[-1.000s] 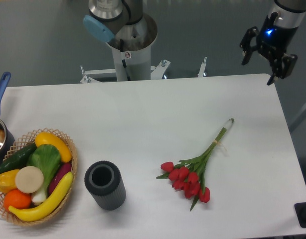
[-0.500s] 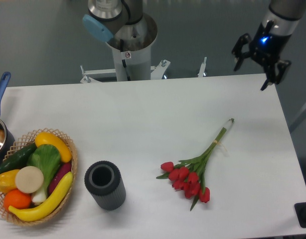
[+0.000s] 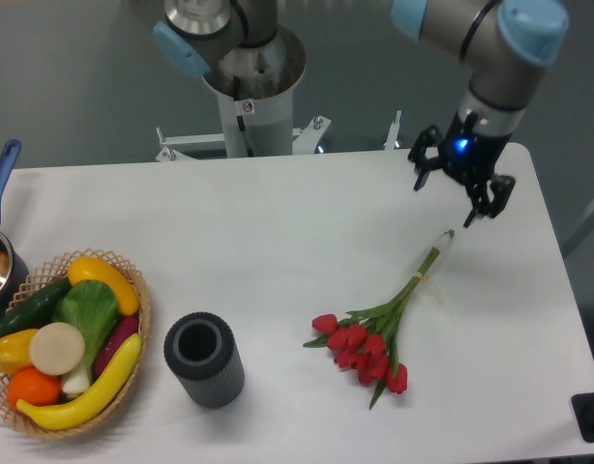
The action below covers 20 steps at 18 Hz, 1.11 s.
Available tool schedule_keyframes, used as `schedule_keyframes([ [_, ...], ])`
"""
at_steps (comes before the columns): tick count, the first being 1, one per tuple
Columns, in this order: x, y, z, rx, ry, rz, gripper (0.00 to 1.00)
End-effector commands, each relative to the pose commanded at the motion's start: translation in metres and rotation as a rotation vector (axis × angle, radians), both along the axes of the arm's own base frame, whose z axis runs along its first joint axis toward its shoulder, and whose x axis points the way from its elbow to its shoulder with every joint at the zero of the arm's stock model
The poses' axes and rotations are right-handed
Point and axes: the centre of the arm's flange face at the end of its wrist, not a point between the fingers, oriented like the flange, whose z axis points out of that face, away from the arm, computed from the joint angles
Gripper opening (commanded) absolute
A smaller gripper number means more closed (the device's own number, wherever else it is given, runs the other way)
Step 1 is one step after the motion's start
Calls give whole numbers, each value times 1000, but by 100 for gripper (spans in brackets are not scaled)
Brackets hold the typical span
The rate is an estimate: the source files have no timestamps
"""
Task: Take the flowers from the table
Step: 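Move the open gripper down toward the tulip stems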
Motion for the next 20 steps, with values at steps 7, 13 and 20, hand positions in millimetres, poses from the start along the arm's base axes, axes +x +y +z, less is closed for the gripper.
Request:
schedule_keyframes([
  [7,-5,28,-51,-13,-40,-40,100],
  [13,-7,51,-78,-25,-81,-12,100],
  [20,-11,62,-105,-26,-86,35,100],
])
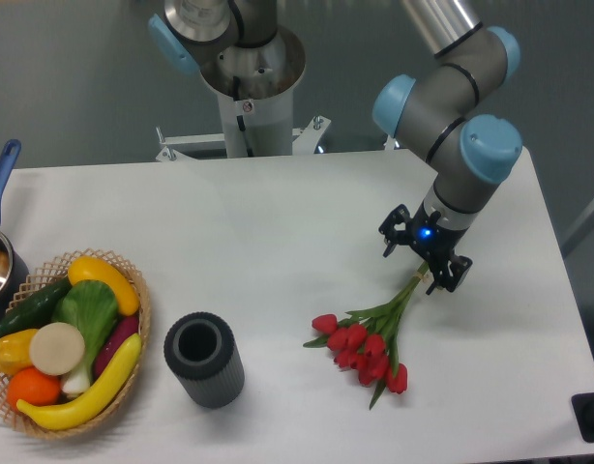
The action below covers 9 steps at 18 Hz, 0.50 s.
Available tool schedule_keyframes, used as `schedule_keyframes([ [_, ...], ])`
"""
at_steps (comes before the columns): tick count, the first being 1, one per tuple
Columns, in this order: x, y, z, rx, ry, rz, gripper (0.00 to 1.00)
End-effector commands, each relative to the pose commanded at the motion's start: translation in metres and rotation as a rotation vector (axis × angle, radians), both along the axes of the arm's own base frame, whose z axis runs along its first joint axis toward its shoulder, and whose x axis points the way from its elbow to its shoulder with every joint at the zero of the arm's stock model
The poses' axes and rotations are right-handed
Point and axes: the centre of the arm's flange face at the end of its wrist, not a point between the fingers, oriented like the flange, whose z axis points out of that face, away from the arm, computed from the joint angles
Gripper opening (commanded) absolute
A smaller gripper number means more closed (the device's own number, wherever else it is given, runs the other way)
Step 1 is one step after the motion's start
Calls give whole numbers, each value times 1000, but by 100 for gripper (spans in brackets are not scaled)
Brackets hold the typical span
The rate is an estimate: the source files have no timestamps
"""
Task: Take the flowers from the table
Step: 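Move the open gripper down toward the tulip stems, then lower the gripper around the stems just below the red blooms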
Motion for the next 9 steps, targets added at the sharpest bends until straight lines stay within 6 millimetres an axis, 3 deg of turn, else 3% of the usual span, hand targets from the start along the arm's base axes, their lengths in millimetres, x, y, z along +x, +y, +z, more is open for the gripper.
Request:
schedule_keyframes([
  [9,6,25,-25,2,11,11,100],
])
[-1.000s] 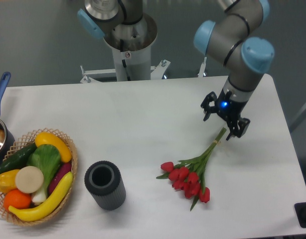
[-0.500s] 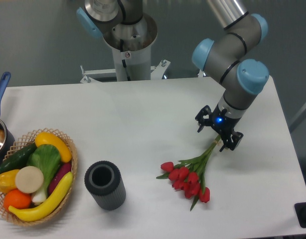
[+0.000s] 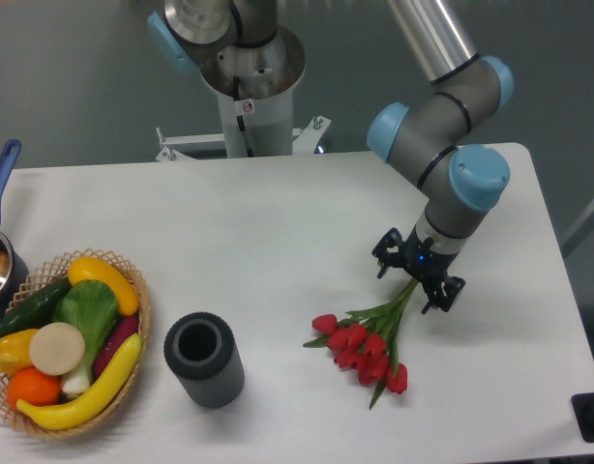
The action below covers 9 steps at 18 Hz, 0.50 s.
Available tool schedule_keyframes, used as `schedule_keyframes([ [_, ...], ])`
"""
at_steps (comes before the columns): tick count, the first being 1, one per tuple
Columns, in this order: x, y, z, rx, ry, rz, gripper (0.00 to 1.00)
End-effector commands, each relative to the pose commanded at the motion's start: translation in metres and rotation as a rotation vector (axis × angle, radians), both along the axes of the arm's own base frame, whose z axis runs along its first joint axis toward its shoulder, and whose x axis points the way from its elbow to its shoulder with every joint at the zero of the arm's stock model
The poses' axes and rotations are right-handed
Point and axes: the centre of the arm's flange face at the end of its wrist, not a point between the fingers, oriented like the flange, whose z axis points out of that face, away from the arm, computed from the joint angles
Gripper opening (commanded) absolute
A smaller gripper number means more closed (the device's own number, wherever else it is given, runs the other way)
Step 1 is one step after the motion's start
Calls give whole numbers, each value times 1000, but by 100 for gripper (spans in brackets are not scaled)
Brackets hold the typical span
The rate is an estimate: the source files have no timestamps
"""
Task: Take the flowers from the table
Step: 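Lower the gripper around the stems just below the red blooms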
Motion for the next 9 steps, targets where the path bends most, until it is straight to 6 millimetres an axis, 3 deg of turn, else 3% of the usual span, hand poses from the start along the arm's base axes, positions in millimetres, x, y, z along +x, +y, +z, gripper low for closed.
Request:
schedule_keyframes([
  [7,0,1,-8,-7,-3,-5,100],
  [9,0,1,-9,-7,-5,-5,95],
])
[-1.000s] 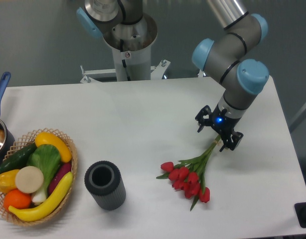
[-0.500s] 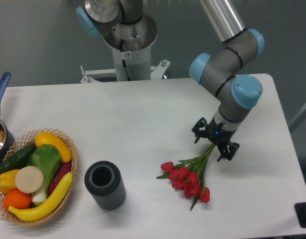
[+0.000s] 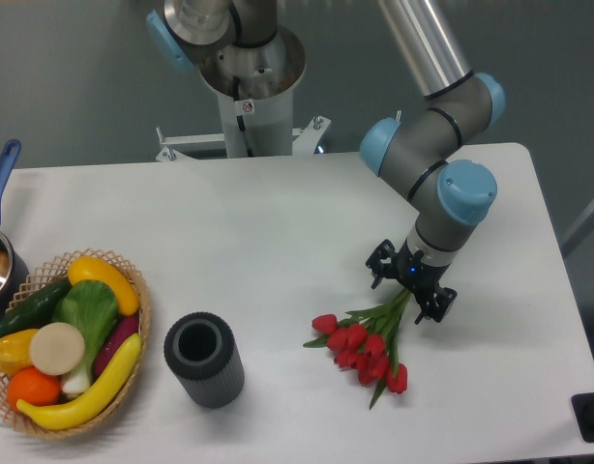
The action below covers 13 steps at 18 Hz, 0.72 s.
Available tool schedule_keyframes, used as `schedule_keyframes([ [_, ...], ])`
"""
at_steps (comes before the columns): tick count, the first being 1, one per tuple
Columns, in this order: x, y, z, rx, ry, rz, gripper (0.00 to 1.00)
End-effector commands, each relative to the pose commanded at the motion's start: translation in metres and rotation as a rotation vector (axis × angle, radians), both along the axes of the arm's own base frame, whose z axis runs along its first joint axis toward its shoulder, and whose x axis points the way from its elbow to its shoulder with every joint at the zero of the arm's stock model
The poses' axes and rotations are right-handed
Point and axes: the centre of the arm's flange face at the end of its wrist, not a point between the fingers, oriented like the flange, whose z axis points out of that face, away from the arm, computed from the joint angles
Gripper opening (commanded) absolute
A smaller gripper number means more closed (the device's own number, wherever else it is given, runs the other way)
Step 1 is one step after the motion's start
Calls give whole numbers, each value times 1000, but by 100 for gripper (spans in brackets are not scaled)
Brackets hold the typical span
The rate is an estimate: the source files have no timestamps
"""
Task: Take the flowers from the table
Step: 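Lower the gripper around the stems just below the red blooms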
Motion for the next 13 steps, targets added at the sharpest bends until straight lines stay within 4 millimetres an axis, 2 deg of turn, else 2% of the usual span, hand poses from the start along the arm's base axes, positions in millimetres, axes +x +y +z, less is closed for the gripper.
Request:
schedule_keyframes([
  [3,0,0,0,-2,-2,4,84],
  [11,4,3,0,-6,-9,33,38],
  [13,5,5,0,-7,-11,34,33],
])
